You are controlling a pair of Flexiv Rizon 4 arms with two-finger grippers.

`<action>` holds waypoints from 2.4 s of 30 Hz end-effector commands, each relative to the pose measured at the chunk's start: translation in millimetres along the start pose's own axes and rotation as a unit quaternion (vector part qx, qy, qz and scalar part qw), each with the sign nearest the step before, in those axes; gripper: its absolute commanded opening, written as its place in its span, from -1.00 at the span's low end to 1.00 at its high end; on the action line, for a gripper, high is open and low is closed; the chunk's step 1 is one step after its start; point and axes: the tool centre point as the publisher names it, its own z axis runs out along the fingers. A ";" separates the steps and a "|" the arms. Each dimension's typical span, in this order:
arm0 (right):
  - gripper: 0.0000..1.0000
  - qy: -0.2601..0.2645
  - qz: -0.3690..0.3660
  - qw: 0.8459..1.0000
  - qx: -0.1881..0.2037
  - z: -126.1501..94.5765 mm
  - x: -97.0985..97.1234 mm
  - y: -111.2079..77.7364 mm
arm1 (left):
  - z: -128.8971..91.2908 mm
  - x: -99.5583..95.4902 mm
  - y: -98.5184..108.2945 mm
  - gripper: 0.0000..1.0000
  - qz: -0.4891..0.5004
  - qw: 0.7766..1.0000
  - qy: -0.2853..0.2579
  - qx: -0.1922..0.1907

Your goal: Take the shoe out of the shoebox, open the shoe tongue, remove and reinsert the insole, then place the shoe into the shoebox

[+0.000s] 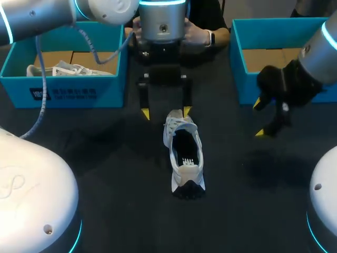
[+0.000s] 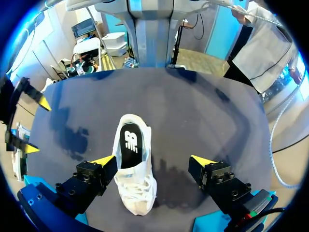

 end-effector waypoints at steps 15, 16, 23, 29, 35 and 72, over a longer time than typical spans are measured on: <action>1.00 -0.002 -0.007 1.000 0.018 -60.7 -7.6 -8.2 | 14.8 -6.2 1.5 -1.00 -0.031 1.000 0.002 -0.002; 1.00 -0.002 -0.007 1.000 0.018 -60.7 -7.6 -8.2 | 16.9 -8.0 2.8 -1.00 -0.033 0.999 0.004 -0.005; 1.00 -0.002 -0.007 1.000 0.018 -60.7 -7.6 -8.2 | 35.7 -18.7 3.3 -1.00 -0.034 0.999 0.020 -0.021; 1.00 -0.002 -0.007 1.000 0.018 -60.7 -7.6 -8.2 | 56.2 -23.4 12.9 -1.00 -0.065 0.997 0.011 -0.033; 1.00 -0.002 -0.007 1.000 0.018 -60.7 -7.6 -8.2 | 69.6 -24.8 12.6 -1.00 -0.072 0.997 -0.005 -0.041; 1.00 -0.002 -0.007 1.000 0.018 -60.7 -7.6 -8.2 | 142.0 -59.5 6.5 -1.00 -0.078 0.996 -0.005 -0.052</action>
